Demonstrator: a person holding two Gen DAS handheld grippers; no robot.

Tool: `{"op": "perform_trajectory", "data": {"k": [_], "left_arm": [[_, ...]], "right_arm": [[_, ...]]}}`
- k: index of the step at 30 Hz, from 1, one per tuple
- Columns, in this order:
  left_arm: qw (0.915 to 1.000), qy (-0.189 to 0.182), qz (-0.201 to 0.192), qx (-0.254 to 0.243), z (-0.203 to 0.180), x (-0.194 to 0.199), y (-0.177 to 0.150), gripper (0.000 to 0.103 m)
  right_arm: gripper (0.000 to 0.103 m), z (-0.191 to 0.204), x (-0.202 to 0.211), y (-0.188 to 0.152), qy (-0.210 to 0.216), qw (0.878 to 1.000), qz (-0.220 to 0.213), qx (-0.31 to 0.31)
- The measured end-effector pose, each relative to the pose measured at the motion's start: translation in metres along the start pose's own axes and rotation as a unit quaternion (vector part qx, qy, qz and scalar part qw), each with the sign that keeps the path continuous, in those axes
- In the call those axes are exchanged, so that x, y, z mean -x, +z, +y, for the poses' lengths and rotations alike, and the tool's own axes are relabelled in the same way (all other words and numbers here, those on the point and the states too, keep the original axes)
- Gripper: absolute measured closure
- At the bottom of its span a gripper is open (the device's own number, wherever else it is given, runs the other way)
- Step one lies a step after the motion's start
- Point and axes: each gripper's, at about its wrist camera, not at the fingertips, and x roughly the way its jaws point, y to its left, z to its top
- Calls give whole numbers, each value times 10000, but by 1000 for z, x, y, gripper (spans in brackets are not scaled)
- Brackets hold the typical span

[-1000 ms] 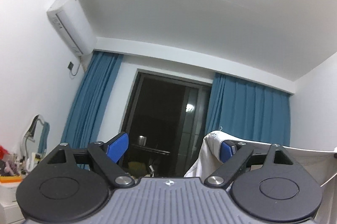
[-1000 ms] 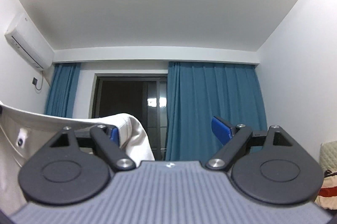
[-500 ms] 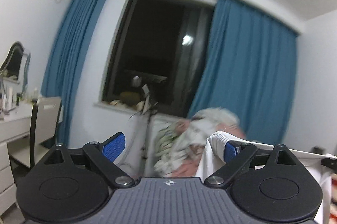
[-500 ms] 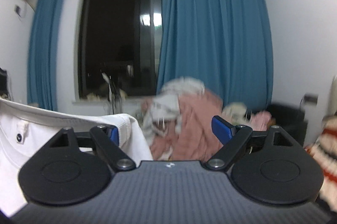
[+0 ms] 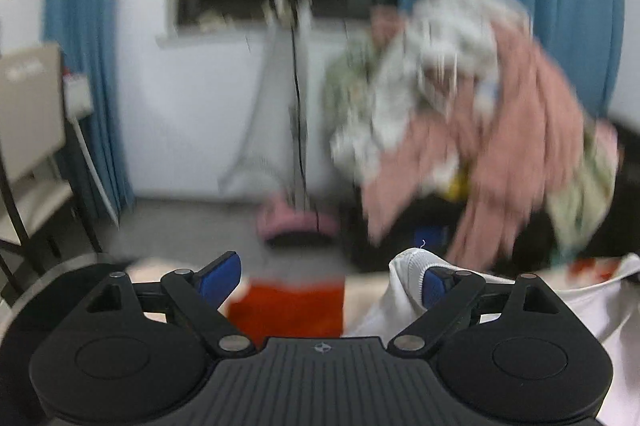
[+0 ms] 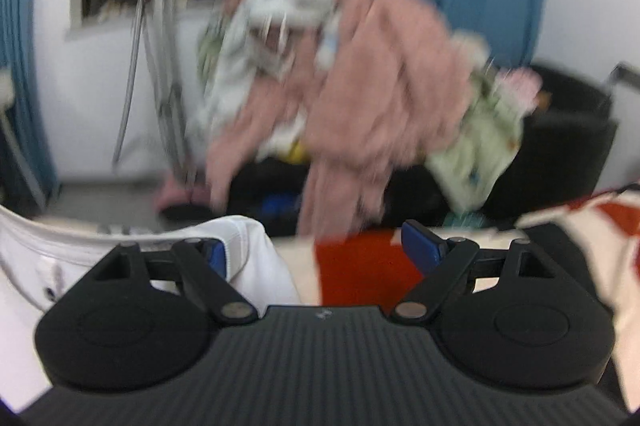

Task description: Fold clothes

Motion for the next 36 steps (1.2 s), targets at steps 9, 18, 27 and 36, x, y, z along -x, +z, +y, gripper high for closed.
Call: {"op": "perform_trajectory", "data": {"k": [9, 18, 27, 36], "left_arm": [[9786, -603, 1775, -845, 1, -51, 30, 8], [9947, -740, 580, -413, -10, 99, 26, 2], [9973, -623, -378, -24, -4, 340, -53, 2], [9960, -465, -761, 74, -6, 503, -190, 3]], "right_arm": [[18, 34, -24, 18, 772, 9836, 1466, 716], [18, 19, 84, 12, 954, 9932, 660, -97], [18, -4, 289, -38, 1133, 9918, -269, -522], [17, -17, 458, -133, 1208, 9884, -835, -399]]}}
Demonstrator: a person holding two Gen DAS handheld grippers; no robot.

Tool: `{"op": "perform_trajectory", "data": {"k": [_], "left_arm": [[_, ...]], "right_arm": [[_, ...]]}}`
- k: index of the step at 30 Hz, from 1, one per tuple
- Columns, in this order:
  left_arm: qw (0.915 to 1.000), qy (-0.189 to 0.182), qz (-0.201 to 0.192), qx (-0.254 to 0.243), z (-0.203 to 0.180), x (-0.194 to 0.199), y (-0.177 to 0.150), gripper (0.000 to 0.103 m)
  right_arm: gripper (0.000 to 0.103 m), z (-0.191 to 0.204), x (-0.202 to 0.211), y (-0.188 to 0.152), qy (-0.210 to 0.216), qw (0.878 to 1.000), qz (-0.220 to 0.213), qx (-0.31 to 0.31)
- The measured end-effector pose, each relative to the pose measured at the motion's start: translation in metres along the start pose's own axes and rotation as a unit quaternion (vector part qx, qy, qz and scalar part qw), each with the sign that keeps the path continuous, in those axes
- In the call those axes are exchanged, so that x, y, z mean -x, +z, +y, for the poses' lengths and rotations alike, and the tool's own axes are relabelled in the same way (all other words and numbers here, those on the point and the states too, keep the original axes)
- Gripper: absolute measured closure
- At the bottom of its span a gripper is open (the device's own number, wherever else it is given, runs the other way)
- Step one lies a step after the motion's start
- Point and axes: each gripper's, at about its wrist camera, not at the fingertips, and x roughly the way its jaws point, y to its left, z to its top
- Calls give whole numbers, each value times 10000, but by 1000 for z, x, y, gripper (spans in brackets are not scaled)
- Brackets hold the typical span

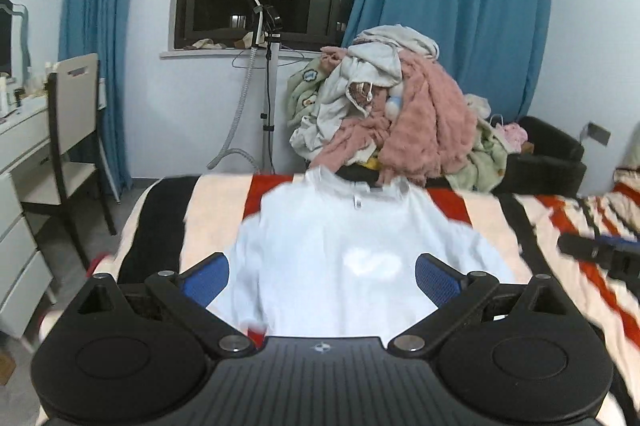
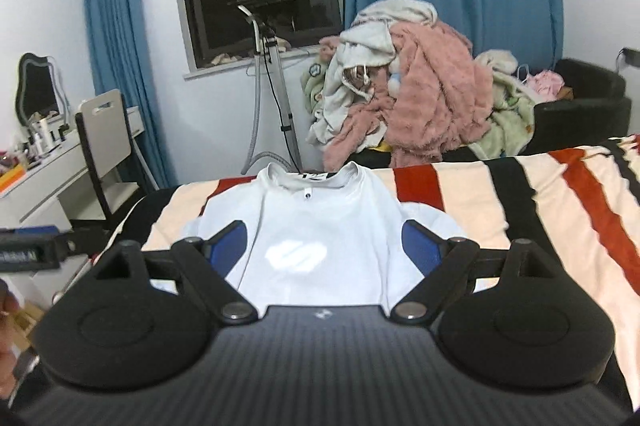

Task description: Fold clothes

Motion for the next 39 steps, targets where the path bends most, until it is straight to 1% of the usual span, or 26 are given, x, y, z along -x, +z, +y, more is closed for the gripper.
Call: {"op": "perform_trajectory", "data": {"k": [2, 4, 6, 9, 11, 13, 16, 19, 21, 23, 24, 26, 27, 29, 31, 33, 36, 37, 38, 39], "left_arm": [[10000, 15, -44, 34, -2, 23, -29, 3], [10000, 51, -61, 59, -1, 33, -56, 3], [9997, 148, -167, 47, -1, 39, -77, 3], [9995, 69, -236, 206, 2, 43, -97, 3], [9992, -31, -251, 320, 5, 42, -106, 3], [9984, -101, -155, 526, 12, 30, -109, 3], [9938, -117, 124, 1099, 30, -6, -104, 4], [9851, -79, 318, 1690, 59, -53, -92, 8], [9771, -7, 321, 2102, 82, -82, -86, 12], [9675, 133, 252, 2512, 106, -111, -82, 22], [9640, 222, 227, 2640, 117, -125, -80, 26], [9584, 401, 198, 2819, 136, -154, -77, 43], [9573, 506, 204, 2839, 144, -169, -75, 46], [9584, 703, 249, 2756, 153, -194, -72, 57], [9605, 813, 344, 2639, 160, -215, -70, 63], [9634, 817, 435, 2517, 163, -233, -67, 64], [9697, 670, 387, 2319, 163, -247, -57, 64], [9731, 613, 373, 2189, 162, -251, -53, 68], [9753, 584, 415, 2090, 163, -255, -48, 85], [9767, 572, 494, 2011, 165, -261, -42, 90]], "right_arm": [[17, 0, 23, -19, 36, 9999, -104, -83], [17, -2, 38, -35, 65, 9996, -238, -150], [17, -4, 50, -51, 31, 9990, -411, -150], [17, -6, 57, -73, 7, 9980, -616, -148], [17, -11, 55, -83, 29, 9977, -631, -263], [17, -17, 49, -90, 60, 9974, -555, -462], [17, -21, 37, -96, 50, 9972, -406, -618], [17, -22, 26, -100, 71, 9967, -345, -728], [17, -25, 16, -104, 116, 9963, -268, -803], [17, -29, 4, -109, 136, 9961, -168, -856], [17, -32, -3, -112, 126, 9959, -126, -885], [18, -39, -18, -117, 49, 9952, -21, -977], [18, -44, -25, -119, 33, 9945, 36, -1046], [18, -50, -41, -122, 38, 9930, 133, -1173], [18, -54, -54, -125, 22, 9918, 230, -1260], [18, -56, -67, -127, 36, 9905, 314, -1339], [18, -57, -81, -129, 19, 9893, 428, -1391], [18, -56, -84, -131, -1, 9894, 468, -1374], [18, -54, -87, -133, -67, 9903, 498, -1297], [18, -53, -90, -135, -169, 9914, 517, -1189]]}}
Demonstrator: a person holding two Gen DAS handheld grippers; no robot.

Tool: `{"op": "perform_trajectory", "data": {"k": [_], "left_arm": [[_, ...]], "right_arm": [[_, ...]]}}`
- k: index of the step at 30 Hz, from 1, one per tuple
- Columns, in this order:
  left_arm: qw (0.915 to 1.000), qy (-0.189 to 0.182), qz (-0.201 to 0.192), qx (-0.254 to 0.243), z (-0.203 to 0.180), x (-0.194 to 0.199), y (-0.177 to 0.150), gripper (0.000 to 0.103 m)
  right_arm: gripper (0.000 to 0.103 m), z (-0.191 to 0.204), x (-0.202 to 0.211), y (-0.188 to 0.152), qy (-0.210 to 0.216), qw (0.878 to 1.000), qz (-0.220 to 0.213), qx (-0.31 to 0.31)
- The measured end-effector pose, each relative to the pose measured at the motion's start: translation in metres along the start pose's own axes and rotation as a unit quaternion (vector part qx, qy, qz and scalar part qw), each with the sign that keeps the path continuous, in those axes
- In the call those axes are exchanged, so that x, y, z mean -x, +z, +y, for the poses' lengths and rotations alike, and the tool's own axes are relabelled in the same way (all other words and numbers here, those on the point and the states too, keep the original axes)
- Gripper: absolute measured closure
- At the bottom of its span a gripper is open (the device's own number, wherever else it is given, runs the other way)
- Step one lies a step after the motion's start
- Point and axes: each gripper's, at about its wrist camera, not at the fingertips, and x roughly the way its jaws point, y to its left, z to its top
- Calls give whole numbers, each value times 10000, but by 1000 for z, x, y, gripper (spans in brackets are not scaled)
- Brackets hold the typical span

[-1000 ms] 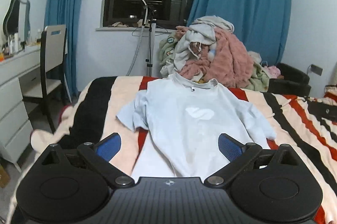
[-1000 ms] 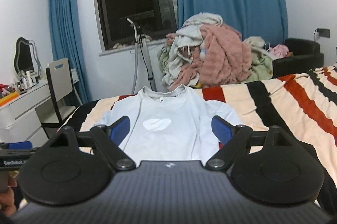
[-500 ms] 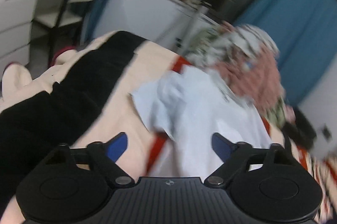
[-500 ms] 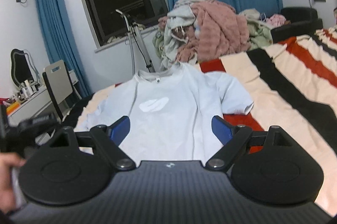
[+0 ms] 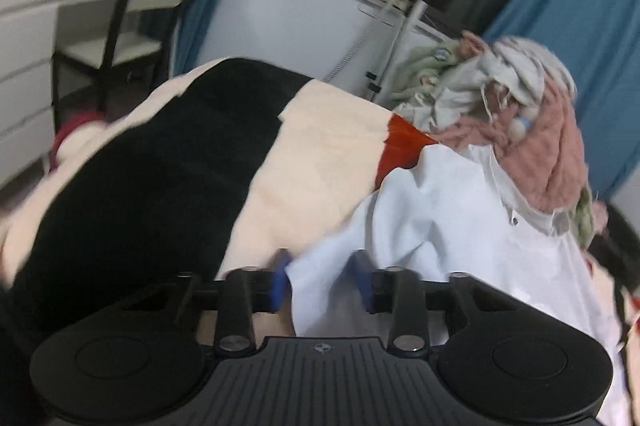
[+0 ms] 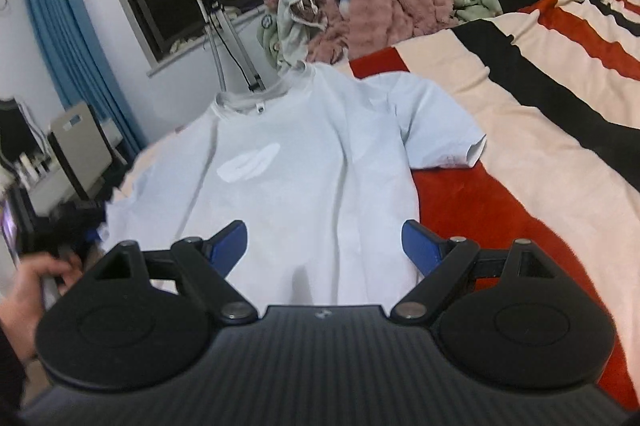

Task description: Fold clothes

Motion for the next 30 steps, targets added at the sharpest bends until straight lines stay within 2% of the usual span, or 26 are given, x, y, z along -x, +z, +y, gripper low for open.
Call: {"op": "perform_trajectory", "data": {"k": [1, 2, 6, 8, 10, 12, 15, 17, 19, 20, 22, 24, 25, 26, 30], "left_arm": [[9999, 7, 74, -85, -1, -5, 7, 97], [9998, -38, 73, -180, -1, -8, 16, 98], [9947, 127, -369, -952, -10, -16, 70, 98], [9909, 330, -583, -1164, -14, -21, 101, 99], [9837, 807, -804, -1391, -20, -31, 131, 99], [9721, 1424, -960, -1601, -24, -47, 151, 99], [9534, 2196, -880, -1871, -23, -82, 163, 98], [9450, 2538, -715, -1936, -17, -107, 158, 98], [9524, 2505, -558, -1646, -7, -123, 151, 97], [9547, 2476, -537, -1559, -5, -126, 148, 94], [9557, 2460, -569, -1513, -5, -128, 141, 88], [9565, 2423, -638, -1491, -8, -121, 138, 71], [9595, 2335, -657, -1434, -9, -114, 137, 55], [9618, 2255, -671, -1399, -12, -104, 136, 51], [9704, 1921, -664, -1306, -29, -48, 126, 51]], "right_arm": [[18, 1, -2, -1, -101, 9999, -13, 67], [18, 1, -2, -2, -178, 9998, -58, 90], [18, 3, 10, 3, -489, 9968, -622, 92], [18, 8, 16, 5, -640, 9929, -975, 236], [18, 13, 15, 5, -753, 9897, -1148, 413], [18, 16, 11, 5, -796, 9881, -1197, 539], [17, 19, 0, 3, -817, 9879, -1112, 704], [18, 20, -8, 2, -807, 9887, -1021, 750], [17, 21, -14, 2, -774, 9895, -937, 780], [17, 23, -16, 2, -773, 9894, -924, 811], [17, 24, -19, 0, -774, 9890, -919, 858], [17, 23, -20, 0, -742, 9893, -899, 875], [18, 23, -20, 1, -722, 9895, -891, 876], [18, 23, -20, 1, -699, 9898, -884, 870], [17, 28, -15, 2, -566, 9906, -857, 905]]}}
